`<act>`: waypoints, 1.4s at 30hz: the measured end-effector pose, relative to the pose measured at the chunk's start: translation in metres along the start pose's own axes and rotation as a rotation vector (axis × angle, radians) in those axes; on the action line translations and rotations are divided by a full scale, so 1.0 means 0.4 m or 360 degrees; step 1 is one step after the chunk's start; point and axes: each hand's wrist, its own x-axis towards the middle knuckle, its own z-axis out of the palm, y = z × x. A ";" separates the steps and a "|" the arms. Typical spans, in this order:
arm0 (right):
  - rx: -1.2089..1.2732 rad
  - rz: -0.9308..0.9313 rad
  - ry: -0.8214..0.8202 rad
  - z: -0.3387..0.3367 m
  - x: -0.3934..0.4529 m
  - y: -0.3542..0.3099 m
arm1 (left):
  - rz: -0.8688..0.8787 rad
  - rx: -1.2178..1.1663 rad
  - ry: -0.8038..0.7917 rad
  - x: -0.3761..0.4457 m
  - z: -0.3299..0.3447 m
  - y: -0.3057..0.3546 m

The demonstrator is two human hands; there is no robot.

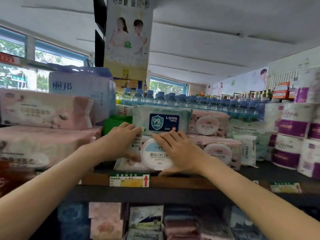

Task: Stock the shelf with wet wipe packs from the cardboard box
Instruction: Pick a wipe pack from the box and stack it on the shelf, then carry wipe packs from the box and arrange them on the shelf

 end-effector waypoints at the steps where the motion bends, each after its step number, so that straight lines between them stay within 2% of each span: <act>1: -0.0005 -0.0003 -0.0067 -0.008 -0.010 0.008 | -0.0004 -0.0041 0.0047 -0.003 0.013 0.008; 3: 0.0093 0.0017 -0.0239 -0.042 -0.033 0.034 | 0.0025 -0.0027 0.0105 -0.009 0.037 0.022; 5: 0.0261 0.0208 -0.0469 -0.084 -0.054 0.059 | 0.0026 -0.0002 0.0116 -0.012 0.042 0.026; 7: 0.0337 0.0355 -0.0526 -0.115 -0.079 0.061 | -0.0009 -0.0068 0.0067 -0.011 0.023 0.048; 9: 0.0307 0.0379 -0.0439 -0.142 -0.117 0.040 | 0.0077 -0.0194 0.0126 -0.009 0.001 0.101; 12: 0.0295 0.0530 -0.0357 -0.205 -0.214 -0.003 | 0.0460 -0.0440 0.0283 -0.022 -0.005 0.254; 14: 0.0246 0.0686 -0.0419 -0.260 -0.320 -0.020 | 0.0707 -0.0493 0.0355 -0.027 0.012 0.373; 16: 0.0321 0.0966 -0.0595 -0.313 -0.467 -0.033 | 0.0885 -0.0556 0.0324 -0.036 0.037 0.493; 20: 0.0521 0.1623 -0.1116 -0.424 -0.857 -0.104 | 0.1308 -0.0649 -0.0008 -0.122 0.130 0.785; 25: 0.0534 0.2337 -0.1611 -0.628 -1.310 -0.318 | 0.1965 -0.0580 -0.0419 -0.398 0.217 1.196; 32: 0.0661 0.3143 -0.1963 -0.899 -1.744 -0.775 | 0.2736 -0.0297 -0.0609 -0.913 0.289 1.583; 34: 0.0760 0.3357 -0.2012 -0.943 -1.848 -0.902 | 0.2865 -0.0244 -0.0693 -1.033 0.306 1.657; 37: 0.0832 0.3523 -0.2056 -0.978 -1.982 -1.073 | 0.2993 -0.0192 -0.0813 -1.185 0.332 1.757; 39: 0.0863 0.3584 -0.2182 -0.989 -2.037 -1.172 | 0.3020 -0.0148 -0.0880 -1.274 0.346 1.812; 42: 0.1040 0.3757 -0.2216 -0.990 -2.117 -1.310 | 0.3030 -0.0130 -0.0976 -1.387 0.367 1.879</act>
